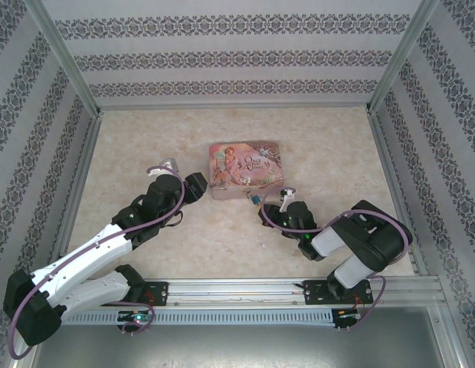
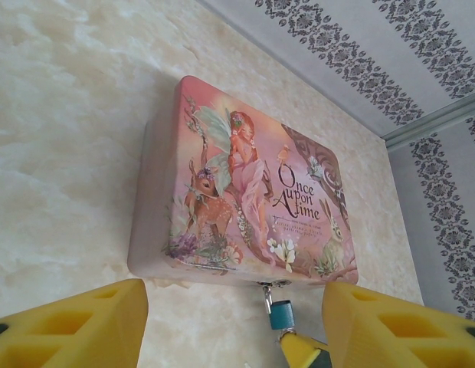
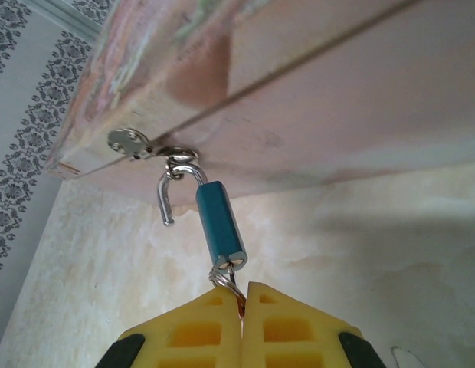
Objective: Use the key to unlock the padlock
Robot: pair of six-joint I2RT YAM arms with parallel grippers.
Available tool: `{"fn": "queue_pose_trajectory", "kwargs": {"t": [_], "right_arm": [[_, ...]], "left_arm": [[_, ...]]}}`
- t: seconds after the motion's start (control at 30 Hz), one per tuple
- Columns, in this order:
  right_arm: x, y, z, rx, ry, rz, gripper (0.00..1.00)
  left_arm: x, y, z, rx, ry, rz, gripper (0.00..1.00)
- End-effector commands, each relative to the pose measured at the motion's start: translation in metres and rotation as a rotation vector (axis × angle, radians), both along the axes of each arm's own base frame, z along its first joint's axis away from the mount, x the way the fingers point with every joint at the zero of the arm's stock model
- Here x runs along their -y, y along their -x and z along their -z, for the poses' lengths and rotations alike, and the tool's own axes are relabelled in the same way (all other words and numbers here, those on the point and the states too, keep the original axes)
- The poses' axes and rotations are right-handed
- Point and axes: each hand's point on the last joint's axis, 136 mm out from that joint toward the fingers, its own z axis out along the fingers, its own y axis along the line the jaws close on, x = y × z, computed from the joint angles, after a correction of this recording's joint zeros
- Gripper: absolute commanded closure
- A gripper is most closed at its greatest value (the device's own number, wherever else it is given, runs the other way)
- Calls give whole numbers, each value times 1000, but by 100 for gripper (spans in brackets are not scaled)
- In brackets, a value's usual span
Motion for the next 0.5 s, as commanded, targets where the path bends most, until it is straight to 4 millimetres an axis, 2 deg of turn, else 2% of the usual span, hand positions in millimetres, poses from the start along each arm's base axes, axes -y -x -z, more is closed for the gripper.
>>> {"fn": "queue_pose_trajectory", "kwargs": {"t": [0.0,0.47], "right_arm": [[4,-4,9,-44,-17,31,100],[0,-6,20,-67,-26,4,100]], "left_arm": [[-10,0,-1,0,-28,-20,39],[-10,-3,-2,0,-29,-28,39]]}}
